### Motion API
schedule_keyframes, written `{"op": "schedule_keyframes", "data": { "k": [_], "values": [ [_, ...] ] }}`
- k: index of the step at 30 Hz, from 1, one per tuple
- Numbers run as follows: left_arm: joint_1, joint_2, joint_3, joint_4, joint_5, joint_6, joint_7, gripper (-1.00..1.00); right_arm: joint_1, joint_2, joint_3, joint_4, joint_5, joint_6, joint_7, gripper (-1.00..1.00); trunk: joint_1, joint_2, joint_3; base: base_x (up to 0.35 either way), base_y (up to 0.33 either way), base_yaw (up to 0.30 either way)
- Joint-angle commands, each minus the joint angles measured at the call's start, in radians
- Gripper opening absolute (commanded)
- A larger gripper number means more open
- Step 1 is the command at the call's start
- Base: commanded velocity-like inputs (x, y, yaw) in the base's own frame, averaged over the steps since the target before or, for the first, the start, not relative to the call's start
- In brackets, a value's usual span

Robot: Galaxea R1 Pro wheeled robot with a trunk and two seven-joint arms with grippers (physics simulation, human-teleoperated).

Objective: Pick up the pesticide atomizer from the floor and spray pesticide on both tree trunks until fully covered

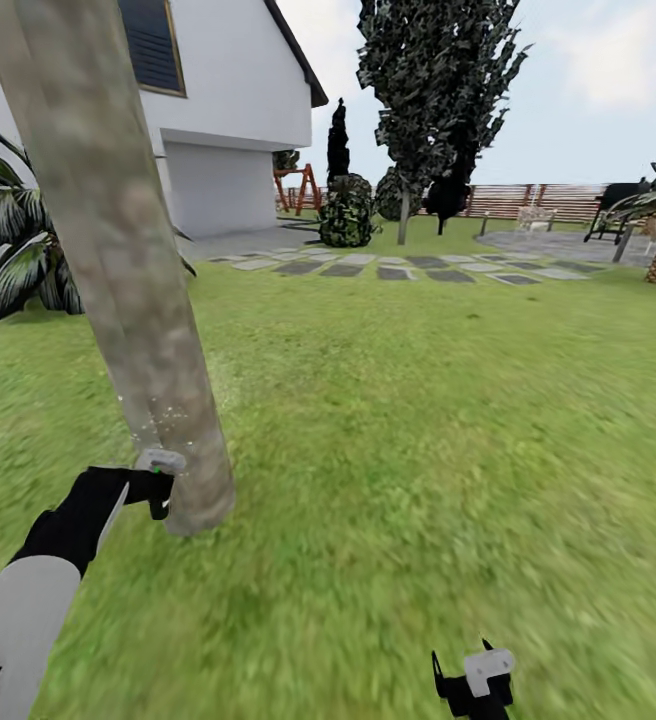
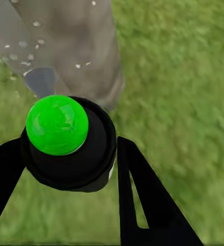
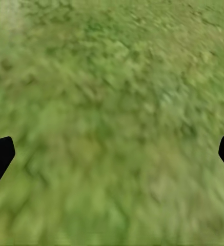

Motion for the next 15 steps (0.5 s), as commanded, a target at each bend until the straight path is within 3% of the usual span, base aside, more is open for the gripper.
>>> {"op": "schedule_keyframes", "data": {
  "k": [1,6,8,11,15],
  "values": [
    [0.012,0.004,0.003,-0.001,-0.007,0.004,-0.01,-1.0,-0.001,0.0,-0.005,0.001,0.011,-0.002,-0.006,1.0,0.0,0.0,-0.001,0.229,-0.204,0.277],
    [0.035,-0.009,0.0,0.0,-0.002,0.003,-0.01,-1.0,-0.001,0.0,-0.005,0.001,0.012,-0.002,-0.006,1.0,0.0,0.0,-0.001,0.181,-0.225,0.277],
    [0.036,-0.028,-0.001,0.0,0.002,0.003,-0.01,-1.0,-0.001,0.0,-0.005,0.001,0.012,-0.002,-0.006,1.0,0.0,0.0,-0.001,0.11,-0.254,0.233],
    [0.036,-0.051,-0.001,0.0,0.0,0.003,-0.01,-1.0,-0.001,0.0,-0.005,0.001,0.011,-0.002,-0.006,1.0,0.0,0.0,-0.001,0.024,-0.269,0.054],
    [0.037,-0.054,0.0,0.026,-0.001,0.001,-0.01,-1.0,-0.001,-0.001,-0.005,0.001,0.011,-0.002,-0.006,1.0,0.0,0.0,-0.001,0.003,-0.273,0.006]
  ]
}}
